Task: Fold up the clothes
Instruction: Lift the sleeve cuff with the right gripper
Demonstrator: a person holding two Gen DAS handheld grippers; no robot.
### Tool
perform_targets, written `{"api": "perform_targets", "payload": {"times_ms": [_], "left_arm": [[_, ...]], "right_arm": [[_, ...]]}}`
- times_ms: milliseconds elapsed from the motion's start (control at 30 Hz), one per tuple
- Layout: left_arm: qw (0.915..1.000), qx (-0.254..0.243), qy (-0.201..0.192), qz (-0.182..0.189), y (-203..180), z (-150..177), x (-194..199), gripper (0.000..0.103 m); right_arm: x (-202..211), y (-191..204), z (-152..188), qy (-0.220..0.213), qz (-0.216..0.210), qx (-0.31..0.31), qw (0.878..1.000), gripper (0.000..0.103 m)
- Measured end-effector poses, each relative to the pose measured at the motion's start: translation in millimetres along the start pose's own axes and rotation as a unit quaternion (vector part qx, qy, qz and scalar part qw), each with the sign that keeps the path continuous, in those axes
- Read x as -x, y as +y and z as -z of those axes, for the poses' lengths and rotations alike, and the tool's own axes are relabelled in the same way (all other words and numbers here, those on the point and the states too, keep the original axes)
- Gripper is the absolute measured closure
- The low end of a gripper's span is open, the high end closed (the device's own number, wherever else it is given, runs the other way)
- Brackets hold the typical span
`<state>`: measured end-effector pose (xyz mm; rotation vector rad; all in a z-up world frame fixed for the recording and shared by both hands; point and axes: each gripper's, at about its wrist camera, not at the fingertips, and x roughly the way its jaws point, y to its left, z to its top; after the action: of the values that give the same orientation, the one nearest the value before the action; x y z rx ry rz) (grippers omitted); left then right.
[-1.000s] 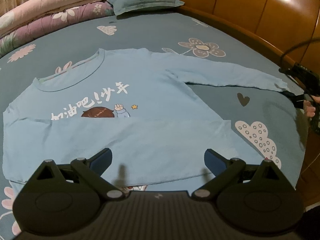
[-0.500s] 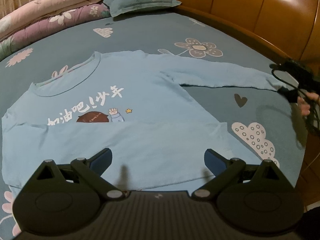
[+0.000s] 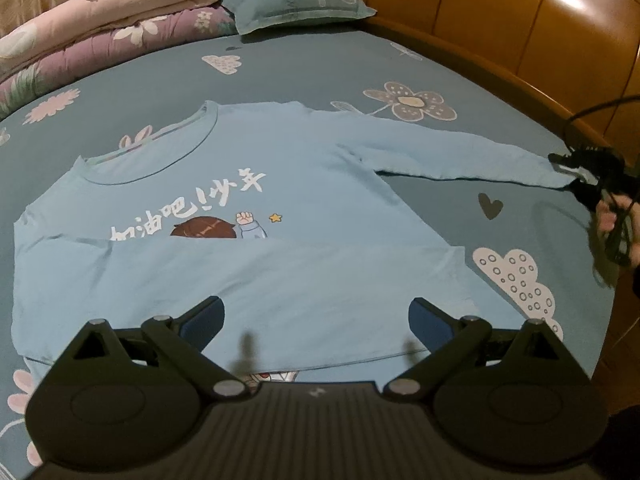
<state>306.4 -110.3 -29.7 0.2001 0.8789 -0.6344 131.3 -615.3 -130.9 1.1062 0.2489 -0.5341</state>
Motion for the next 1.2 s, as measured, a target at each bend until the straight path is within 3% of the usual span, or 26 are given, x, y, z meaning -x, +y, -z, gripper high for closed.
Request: {"api": "perform_targets", "payload": {"times_ms": [333,400,433,467,800,1200], "left_arm": [[0.9999,0.007,-0.01,-0.002,7,6,7,0.005],[0.9998,0.012,-0.013,-0.003,10,8,9,0.005],[0.9998,0.014,-0.014,-0.003,12,9,10,0.005],[0.9998,0.015,-0.015,-0.004,13,9,11,0.005],[0.9997,0.011,-0.017,-0.01,23,21,28,0.005],[0.9997,-0.016,0.018,0.008,30,45,34,0.005]], "right_arm": [[9,10,4,0.006,0.022,0.032,0.999,0.077],[8,17,5,0.01,0.04,0.055,0.998,0.084],[7,20,5,0.011,0.055,0.068,0.996,0.097],[6,23,6,0.012,0.067,0.078,0.995,0.098],[4,48,11,0.019,0.089,0.119,0.989,0.097],[-10,130,44,0.06,0.028,0.199,0.978,0.097]]}}
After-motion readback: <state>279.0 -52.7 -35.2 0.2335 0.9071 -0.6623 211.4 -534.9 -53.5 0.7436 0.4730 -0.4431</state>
